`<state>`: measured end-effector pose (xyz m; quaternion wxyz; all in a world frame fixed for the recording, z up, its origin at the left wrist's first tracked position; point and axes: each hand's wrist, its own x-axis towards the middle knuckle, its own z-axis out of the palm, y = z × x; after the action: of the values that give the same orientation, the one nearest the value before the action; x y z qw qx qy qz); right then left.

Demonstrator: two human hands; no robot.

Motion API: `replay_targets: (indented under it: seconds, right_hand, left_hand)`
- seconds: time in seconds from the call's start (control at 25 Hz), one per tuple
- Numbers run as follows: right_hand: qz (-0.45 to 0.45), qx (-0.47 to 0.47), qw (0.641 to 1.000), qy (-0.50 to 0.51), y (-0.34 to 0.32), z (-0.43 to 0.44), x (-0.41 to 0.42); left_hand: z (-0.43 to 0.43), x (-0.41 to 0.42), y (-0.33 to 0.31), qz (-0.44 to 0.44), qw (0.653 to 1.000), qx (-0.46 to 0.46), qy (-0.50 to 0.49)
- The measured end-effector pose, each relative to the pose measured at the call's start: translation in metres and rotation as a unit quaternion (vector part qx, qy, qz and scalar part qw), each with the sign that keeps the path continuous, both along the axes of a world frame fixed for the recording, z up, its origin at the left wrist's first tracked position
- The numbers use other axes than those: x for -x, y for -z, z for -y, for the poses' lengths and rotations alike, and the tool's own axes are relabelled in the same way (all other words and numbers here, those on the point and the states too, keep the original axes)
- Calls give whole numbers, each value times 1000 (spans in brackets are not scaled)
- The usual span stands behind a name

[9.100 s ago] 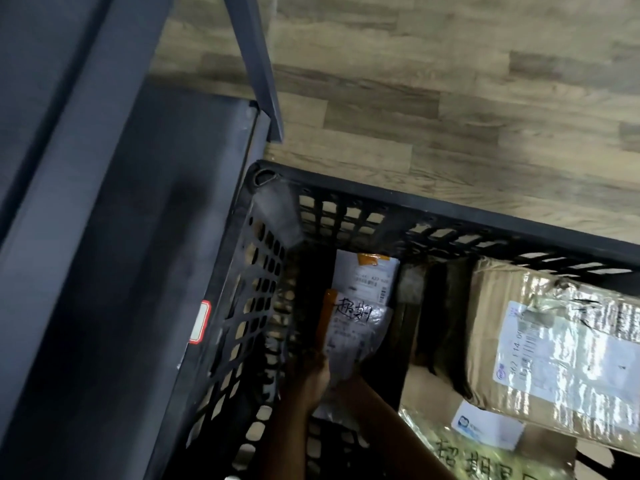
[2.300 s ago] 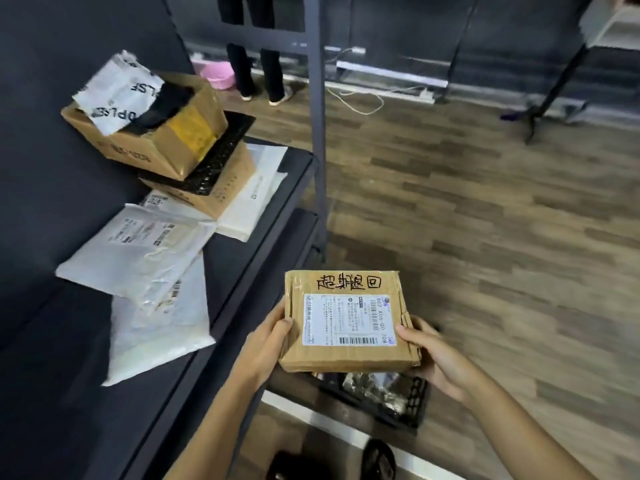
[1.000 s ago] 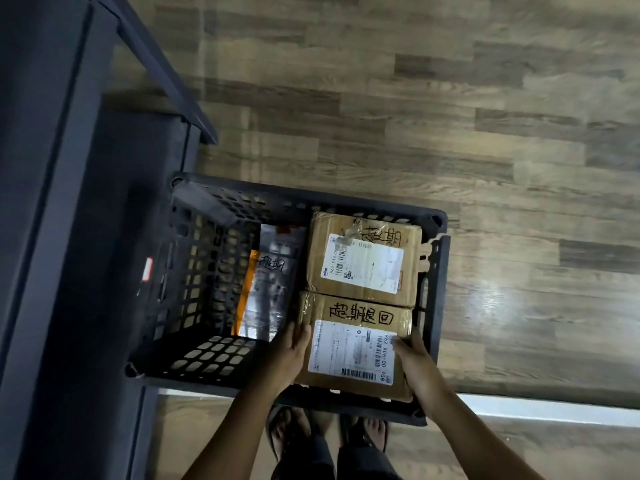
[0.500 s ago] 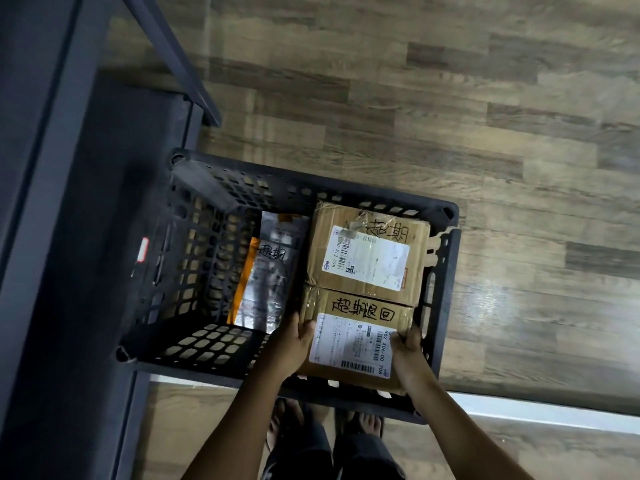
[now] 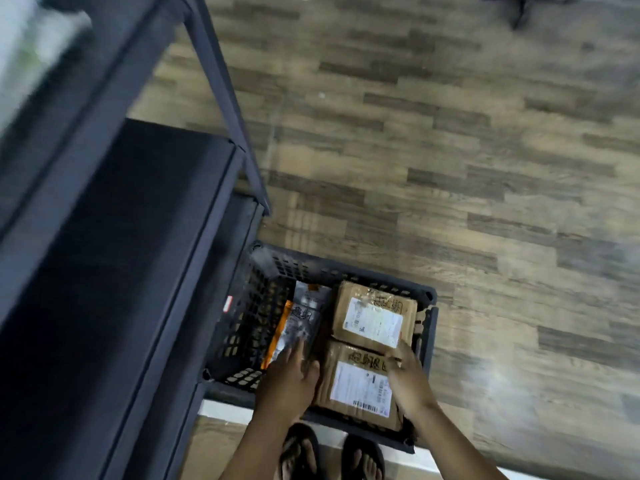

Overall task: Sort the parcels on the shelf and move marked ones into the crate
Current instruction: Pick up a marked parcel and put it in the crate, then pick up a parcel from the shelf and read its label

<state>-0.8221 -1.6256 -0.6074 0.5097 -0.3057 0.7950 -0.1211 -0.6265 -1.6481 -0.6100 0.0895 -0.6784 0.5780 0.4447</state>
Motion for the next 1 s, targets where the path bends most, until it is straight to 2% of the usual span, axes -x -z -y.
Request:
replay_targets:
  seconds: [0.12, 0.24, 0.48, 0.8, 1.0]
  right_hand:
    - [31, 4, 999, -42, -81, 24, -26]
    - [45, 39, 990, -125, -151, 42, -61]
    - [104, 58, 944, -306, -273, 56, -170]
    - [90, 178, 842, -502, -382, -4, -322]
    - [83, 213, 794, -563, -420, -13, -382]
  left_hand:
    - [6, -22, -91, -41, 997, 26, -64]
    - [3, -48, -167, -43, 991, 81, -102]
    - [-52, -117, -300, -23, 967, 133, -215]
    - [-139, -231, -404, 34, 894, 226, -385]
    - [-162, -299, -432, 83, 890, 203, -399]
